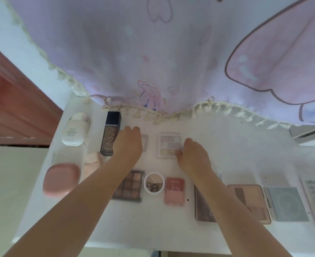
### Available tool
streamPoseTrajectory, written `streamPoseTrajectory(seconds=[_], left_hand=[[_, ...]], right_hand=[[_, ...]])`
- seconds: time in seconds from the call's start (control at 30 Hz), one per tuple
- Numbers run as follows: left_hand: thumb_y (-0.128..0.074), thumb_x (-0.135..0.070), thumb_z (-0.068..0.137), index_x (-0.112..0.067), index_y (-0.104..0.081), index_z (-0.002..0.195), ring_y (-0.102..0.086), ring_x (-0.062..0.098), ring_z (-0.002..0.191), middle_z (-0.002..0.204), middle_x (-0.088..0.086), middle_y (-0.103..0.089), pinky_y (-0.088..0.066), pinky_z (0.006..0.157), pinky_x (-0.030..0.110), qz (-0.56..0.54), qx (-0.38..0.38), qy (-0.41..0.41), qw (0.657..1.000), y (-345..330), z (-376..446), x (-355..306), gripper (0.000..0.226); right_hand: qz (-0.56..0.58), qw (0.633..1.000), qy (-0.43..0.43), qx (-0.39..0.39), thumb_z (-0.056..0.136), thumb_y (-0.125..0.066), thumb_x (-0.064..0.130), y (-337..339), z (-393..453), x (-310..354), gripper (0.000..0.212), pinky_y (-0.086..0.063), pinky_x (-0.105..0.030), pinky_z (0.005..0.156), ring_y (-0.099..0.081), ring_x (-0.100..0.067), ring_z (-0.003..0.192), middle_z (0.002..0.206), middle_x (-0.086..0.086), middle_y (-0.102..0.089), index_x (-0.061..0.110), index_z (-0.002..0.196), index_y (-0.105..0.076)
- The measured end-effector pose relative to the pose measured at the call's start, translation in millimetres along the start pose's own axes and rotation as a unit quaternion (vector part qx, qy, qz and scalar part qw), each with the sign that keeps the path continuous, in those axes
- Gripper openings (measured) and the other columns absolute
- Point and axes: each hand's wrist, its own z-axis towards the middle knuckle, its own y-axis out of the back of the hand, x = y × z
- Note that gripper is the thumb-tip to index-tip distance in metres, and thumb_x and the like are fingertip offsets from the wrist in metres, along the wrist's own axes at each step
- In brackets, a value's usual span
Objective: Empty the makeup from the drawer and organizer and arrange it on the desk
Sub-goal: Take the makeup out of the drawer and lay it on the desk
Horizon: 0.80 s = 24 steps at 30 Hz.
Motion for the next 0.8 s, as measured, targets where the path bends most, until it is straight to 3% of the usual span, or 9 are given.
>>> streamPoseTrajectory(seconds=[0.2, 0.37, 0.43, 0.5, 0.6, 0.7, 0.77, 0.8], left_hand=[[-0.039, -0.003, 0.09, -0.001, -0.042, 0.116, -0.047, 0.032, 0.111, 0.121, 0.019, -0.044, -0.042, 0.089, 0.033, 0.007, -0.018, 0.003, 1.0, 3.5, -17.5, -4.6, 0.027], [-0.043, 0.001, 0.087, 0.0, -0.049, 0.12, -0.043, 0.035, 0.115, 0.123, 0.02, -0.046, -0.037, 0.095, 0.039, -0.056, -0.069, -0.077, 0.993, -0.6, -61.3, -52.1, 0.034], [-0.048, 0.005, 0.078, 0.002, -0.059, 0.106, -0.054, 0.038, 0.1, 0.108, 0.022, -0.056, -0.05, 0.082, 0.042, -0.073, -0.112, -0.173, 0.976, -18.8, -88.3, -88.4, 0.03], [-0.05, 0.0, 0.065, 0.0, -0.065, 0.081, -0.062, 0.035, 0.069, 0.081, 0.019, -0.063, -0.055, 0.054, 0.037, -0.101, -0.154, -0.268, 0.946, -42.4, -119.4, -126.2, 0.021], [-0.044, -0.007, 0.069, -0.003, -0.062, 0.082, -0.06, 0.029, 0.056, 0.069, 0.016, -0.063, -0.048, 0.047, 0.029, -0.164, -0.194, -0.377, 0.891, -87.4, -177.3, -184.9, 0.022], [-0.045, -0.011, 0.072, -0.011, -0.049, 0.083, -0.057, 0.026, 0.053, 0.064, 0.011, -0.06, -0.044, 0.045, 0.026, -0.189, -0.136, -0.441, 0.867, -143.2, -235.7, -241.0, 0.012], [-0.044, -0.011, 0.073, -0.01, -0.051, 0.082, -0.059, 0.026, 0.059, 0.069, 0.011, -0.06, -0.045, 0.047, 0.025, -0.165, -0.021, -0.425, 0.89, -176.8, -261.2, -272.2, 0.011], [-0.044, -0.01, 0.078, -0.009, -0.054, 0.089, -0.062, 0.027, 0.072, 0.081, 0.013, -0.061, -0.048, 0.056, 0.027, -0.122, 0.054, -0.385, 0.913, -189.3, -268.7, -285.2, 0.015]], right_hand=[[-0.01, 1.0, 0.019, -0.013, 0.095, -0.041, 0.023, 3.8, -12.3, -2.2, 0.029, -0.041, -0.033, 0.084, -0.051, -0.032, 0.108, 0.116, -0.016, -0.053, 0.001, 0.113, -0.045], [-0.038, 0.991, 0.098, -0.084, 0.092, -0.043, 0.022, 22.7, -46.4, -49.0, 0.034, -0.037, -0.036, 0.093, -0.045, -0.032, 0.115, 0.121, -0.016, -0.051, 0.004, 0.12, -0.049], [-0.048, 0.98, 0.13, -0.144, 0.087, -0.047, 0.018, 29.2, -69.5, -85.1, 0.028, -0.044, -0.038, 0.085, -0.054, -0.036, 0.101, 0.106, -0.018, -0.06, 0.0, 0.106, -0.059], [-0.037, 0.968, 0.139, -0.205, 0.078, -0.046, 0.017, 30.0, -98.3, -132.2, 0.027, -0.051, -0.035, 0.07, -0.062, -0.037, 0.078, 0.082, -0.018, -0.065, -0.002, 0.084, -0.064], [-0.028, 0.968, 0.11, -0.224, 0.077, -0.043, 0.017, 20.6, -156.5, -222.7, 0.029, -0.046, -0.031, 0.07, -0.065, -0.034, 0.071, 0.074, -0.017, -0.066, -0.003, 0.079, -0.065], [-0.017, 0.971, 0.065, -0.228, 0.078, -0.044, 0.016, 13.8, -219.2, -313.5, 0.028, -0.041, -0.028, 0.066, -0.064, -0.033, 0.064, 0.07, -0.018, -0.065, -0.003, 0.075, -0.065], [-0.012, 0.979, 0.036, -0.199, 0.076, -0.043, 0.016, 4.7, -249.2, -366.3, 0.028, -0.039, -0.026, 0.058, -0.061, -0.032, 0.054, 0.062, -0.018, -0.062, -0.003, 0.069, -0.064], [-0.007, 0.985, 0.019, -0.173, 0.075, -0.042, 0.017, -0.3, -257.6, -388.7, 0.031, -0.038, -0.026, 0.056, -0.061, -0.032, 0.053, 0.06, -0.018, -0.061, -0.004, 0.068, -0.064]])
